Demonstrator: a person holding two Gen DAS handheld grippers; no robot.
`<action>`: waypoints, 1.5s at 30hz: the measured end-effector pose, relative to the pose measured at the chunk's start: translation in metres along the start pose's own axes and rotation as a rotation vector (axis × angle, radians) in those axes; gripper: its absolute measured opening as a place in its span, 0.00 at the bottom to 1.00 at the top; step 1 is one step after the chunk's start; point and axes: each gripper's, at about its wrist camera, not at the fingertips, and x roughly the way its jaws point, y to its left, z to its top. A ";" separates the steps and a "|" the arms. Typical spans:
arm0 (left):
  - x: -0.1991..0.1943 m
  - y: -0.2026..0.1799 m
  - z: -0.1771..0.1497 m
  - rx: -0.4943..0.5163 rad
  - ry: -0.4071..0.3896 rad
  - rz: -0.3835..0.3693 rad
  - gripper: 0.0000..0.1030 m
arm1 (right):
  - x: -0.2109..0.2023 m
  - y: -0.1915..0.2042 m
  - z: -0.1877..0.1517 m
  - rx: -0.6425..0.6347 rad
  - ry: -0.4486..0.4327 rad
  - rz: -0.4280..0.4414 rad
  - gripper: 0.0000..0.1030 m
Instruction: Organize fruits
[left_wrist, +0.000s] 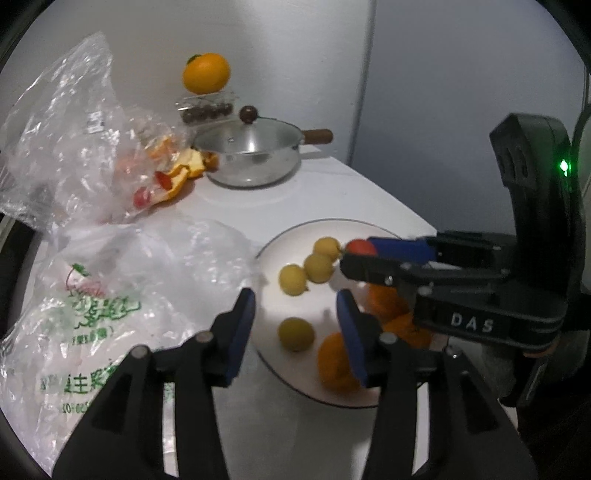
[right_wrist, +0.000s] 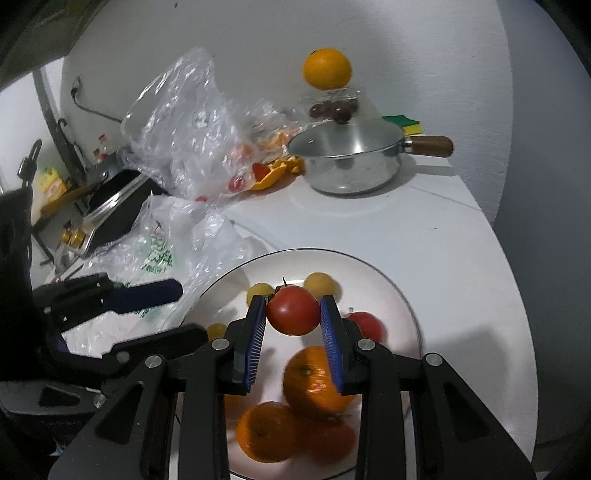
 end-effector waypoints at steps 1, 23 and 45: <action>0.000 0.003 -0.001 -0.006 -0.001 0.001 0.46 | 0.002 0.002 0.000 -0.004 0.006 -0.001 0.31; -0.041 0.033 -0.019 -0.064 -0.060 0.028 0.47 | 0.005 0.042 -0.002 -0.052 0.040 -0.069 0.33; -0.121 0.037 -0.060 -0.092 -0.143 0.076 0.48 | -0.048 0.102 -0.021 -0.126 -0.021 -0.069 0.33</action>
